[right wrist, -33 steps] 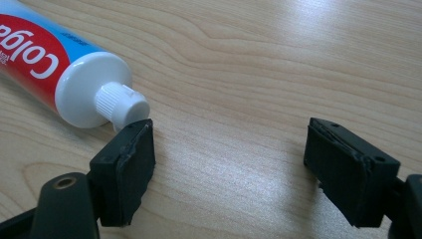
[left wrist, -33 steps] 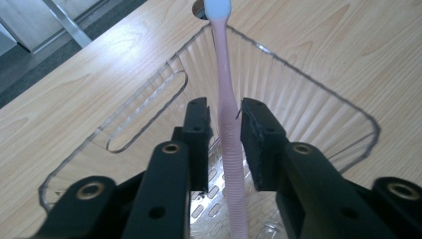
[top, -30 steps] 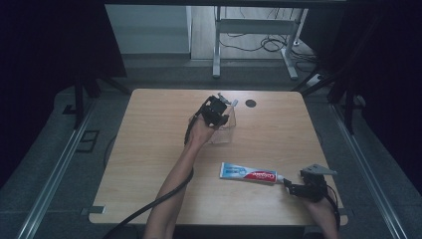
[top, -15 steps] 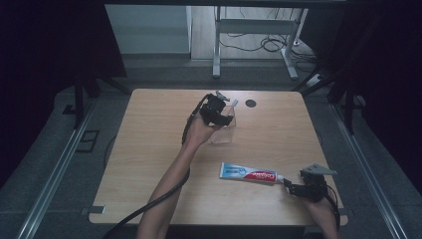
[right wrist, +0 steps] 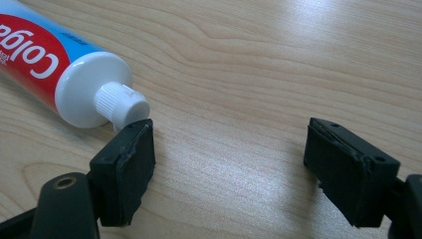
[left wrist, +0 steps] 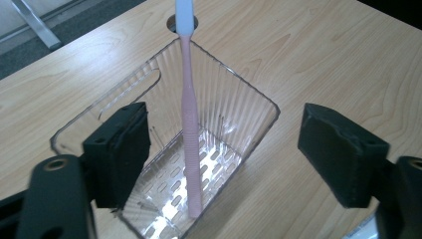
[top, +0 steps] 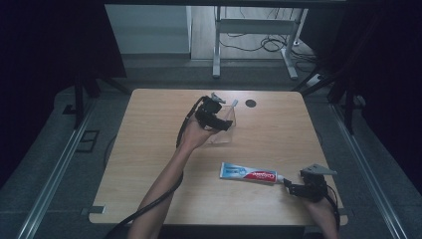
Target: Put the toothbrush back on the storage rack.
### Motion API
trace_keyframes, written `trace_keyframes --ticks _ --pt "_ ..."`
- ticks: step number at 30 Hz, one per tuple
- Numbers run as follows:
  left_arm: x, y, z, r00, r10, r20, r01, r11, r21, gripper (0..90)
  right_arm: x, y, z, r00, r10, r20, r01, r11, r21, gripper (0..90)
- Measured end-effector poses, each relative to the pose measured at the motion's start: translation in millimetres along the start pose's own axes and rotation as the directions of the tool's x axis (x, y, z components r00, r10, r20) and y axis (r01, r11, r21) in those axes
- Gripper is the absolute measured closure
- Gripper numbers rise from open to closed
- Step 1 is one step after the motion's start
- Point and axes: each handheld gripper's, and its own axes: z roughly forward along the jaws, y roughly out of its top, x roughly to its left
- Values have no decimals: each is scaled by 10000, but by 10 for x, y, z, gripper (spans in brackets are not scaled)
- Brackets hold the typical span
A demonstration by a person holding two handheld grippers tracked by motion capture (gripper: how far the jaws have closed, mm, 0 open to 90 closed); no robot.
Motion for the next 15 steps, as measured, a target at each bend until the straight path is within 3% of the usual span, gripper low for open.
trace_keyframes --ticks 4,15 --pt "10 -37 -78 9998 -160 88 160 9998 -102 164 0 0 0 10000 -16 5 16 10000 -4 198" --pt "-5 -165 -234 9998 -87 175 92 9996 -280 133 0 0 0 10000 -9 4 9 10000 0 198"
